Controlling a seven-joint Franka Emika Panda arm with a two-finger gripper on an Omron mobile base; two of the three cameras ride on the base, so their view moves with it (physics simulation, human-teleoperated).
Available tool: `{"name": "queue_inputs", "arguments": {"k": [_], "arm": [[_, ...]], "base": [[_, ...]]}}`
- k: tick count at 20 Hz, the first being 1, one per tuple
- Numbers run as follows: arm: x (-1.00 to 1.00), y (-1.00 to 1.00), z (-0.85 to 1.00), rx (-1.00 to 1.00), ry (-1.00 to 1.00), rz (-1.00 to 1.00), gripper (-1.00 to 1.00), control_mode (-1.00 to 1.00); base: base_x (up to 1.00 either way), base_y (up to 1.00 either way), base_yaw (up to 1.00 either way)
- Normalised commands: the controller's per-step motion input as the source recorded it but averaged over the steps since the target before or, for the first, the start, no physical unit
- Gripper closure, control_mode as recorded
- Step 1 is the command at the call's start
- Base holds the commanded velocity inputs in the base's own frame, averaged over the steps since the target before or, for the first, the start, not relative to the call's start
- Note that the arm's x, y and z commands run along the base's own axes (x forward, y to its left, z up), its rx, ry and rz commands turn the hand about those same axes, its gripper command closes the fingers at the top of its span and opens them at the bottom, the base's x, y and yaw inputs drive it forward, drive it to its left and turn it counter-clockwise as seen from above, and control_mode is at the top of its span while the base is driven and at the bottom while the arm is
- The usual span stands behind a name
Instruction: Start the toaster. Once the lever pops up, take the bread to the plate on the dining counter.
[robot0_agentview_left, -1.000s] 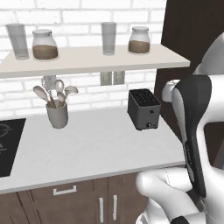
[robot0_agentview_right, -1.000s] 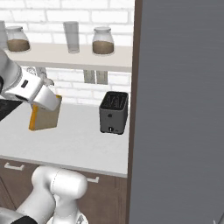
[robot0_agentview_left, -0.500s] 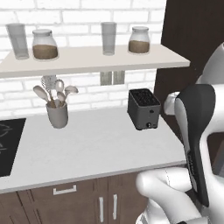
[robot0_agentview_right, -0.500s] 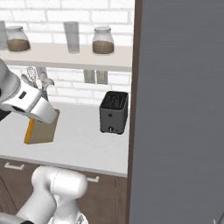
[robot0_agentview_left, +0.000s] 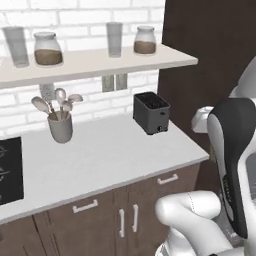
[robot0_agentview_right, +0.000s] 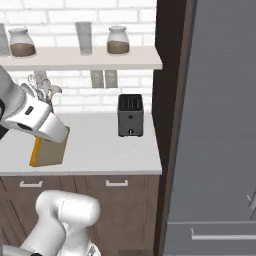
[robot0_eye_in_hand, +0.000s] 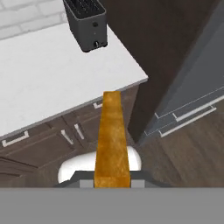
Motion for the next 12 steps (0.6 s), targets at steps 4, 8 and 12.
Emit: {"name": "queue_inputs", "arguments": {"k": [4, 8, 12], "arm": [[0.0, 0.0, 0.0, 0.0, 0.0, 0.0, 1.0, 1.0], [0.0, 0.0, 0.0, 0.0, 0.0, 0.0, 1.0, 1.0], [0.0, 0.0, 0.0, 0.0, 0.0, 0.0, 1.0, 1.0]], "base": [[-0.3, 0.66, -0.67], [-0.21, 0.39, -0.77], [-0.3, 0.08, -0.87]]}}
